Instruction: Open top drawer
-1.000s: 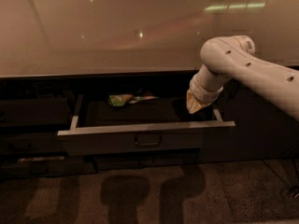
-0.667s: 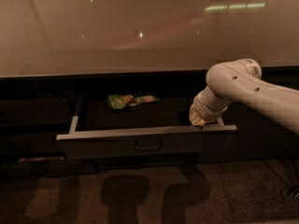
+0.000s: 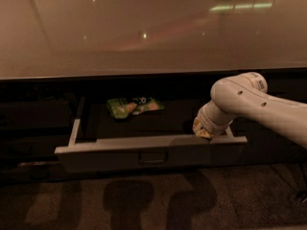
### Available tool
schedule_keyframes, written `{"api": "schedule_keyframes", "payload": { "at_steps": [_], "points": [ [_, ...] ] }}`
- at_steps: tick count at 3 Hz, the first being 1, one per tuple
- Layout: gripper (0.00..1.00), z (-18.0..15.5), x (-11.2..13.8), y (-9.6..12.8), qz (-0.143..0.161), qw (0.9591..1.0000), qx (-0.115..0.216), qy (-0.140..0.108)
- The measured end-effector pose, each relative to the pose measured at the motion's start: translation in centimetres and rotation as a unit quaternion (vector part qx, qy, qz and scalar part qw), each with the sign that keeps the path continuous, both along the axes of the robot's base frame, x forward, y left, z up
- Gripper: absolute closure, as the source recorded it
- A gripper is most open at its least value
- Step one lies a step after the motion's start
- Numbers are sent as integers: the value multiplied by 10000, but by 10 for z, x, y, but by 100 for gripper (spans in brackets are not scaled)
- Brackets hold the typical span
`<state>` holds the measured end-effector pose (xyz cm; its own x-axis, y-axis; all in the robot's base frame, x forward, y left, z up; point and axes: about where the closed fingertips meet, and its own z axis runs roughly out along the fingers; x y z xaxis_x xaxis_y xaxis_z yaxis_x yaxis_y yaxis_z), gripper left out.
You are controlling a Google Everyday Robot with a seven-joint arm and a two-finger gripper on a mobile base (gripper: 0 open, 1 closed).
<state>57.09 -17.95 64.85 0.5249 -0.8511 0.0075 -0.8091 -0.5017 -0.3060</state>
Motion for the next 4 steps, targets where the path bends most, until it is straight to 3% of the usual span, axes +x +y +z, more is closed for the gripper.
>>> {"api": "schedule_keyframes", "payload": {
  "at_steps": [1,2,3,4],
  "points": [
    [81,0,1,0,0,10000,0,0],
    [58,-11,-23,4,92,9999,-134,13],
    [34,-23,-70,12,234,9988,-421,-111],
    [11,-23,-75,12,240,9986,-448,-111]
  ]
}}
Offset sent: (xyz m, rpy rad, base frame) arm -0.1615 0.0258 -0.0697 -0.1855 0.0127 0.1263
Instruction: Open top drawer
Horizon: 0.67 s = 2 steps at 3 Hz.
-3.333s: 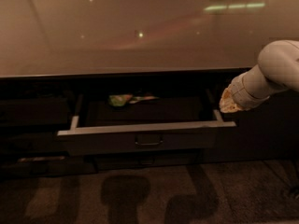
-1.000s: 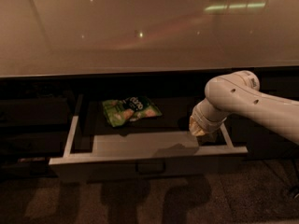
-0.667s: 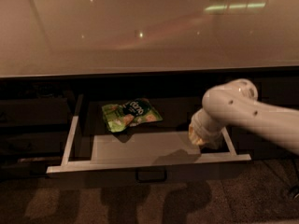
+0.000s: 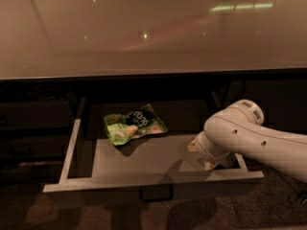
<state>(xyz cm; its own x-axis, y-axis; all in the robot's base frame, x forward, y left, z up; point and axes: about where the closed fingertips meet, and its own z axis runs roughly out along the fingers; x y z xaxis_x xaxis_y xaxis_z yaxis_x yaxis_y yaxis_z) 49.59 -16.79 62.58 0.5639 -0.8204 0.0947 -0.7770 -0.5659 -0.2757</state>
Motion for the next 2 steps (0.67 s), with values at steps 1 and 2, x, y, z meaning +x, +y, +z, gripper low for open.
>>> {"api": "schedule_keyframes", "payload": {
  "at_steps": [1,2],
  "points": [
    [0,-14,-27,-2,18,9999,-131,104],
    [0,-14,-25,-3,17,9999,-132,105]
  ]
}}
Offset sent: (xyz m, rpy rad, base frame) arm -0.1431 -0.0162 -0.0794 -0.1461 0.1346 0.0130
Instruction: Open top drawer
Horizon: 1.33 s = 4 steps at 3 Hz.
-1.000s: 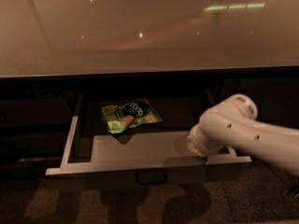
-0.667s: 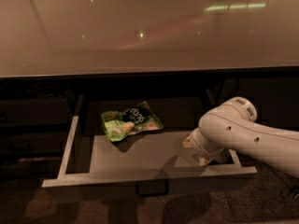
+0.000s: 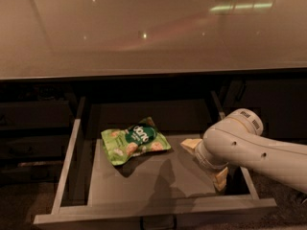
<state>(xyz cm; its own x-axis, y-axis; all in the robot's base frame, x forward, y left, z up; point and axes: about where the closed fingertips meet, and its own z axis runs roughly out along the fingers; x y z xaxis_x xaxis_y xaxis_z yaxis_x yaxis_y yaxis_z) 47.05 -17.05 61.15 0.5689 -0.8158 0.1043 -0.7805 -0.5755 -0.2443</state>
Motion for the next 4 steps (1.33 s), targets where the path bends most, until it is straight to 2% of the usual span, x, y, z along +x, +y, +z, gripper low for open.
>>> {"api": "schedule_keyframes", "payload": {
  "at_steps": [2,3,4],
  "points": [
    [0,-29,-61,-15,-123,9989,-329,314],
    [0,-36,-88,-30,-295,9974,-543,369],
    [0,-39,-101,-37,-442,9961,-663,389]
  ]
}}
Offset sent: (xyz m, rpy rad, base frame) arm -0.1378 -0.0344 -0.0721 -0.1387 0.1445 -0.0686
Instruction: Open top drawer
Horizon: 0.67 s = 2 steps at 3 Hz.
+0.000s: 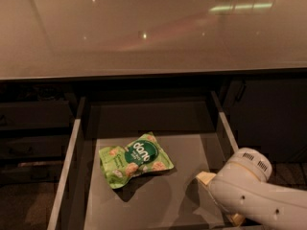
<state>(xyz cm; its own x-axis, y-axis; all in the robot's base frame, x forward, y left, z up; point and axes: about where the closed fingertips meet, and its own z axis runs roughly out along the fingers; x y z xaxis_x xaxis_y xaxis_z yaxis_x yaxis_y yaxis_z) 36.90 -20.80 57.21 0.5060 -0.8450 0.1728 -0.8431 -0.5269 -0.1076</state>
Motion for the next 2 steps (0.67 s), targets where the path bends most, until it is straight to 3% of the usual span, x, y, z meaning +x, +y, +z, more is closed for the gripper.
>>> {"api": "schedule_keyframes", "payload": {
  "at_steps": [1,2],
  "points": [
    [0,0,-6,-4,-73,10000,-55,19],
    [0,6,7,-5,-105,9998,151,52]
  ]
}}
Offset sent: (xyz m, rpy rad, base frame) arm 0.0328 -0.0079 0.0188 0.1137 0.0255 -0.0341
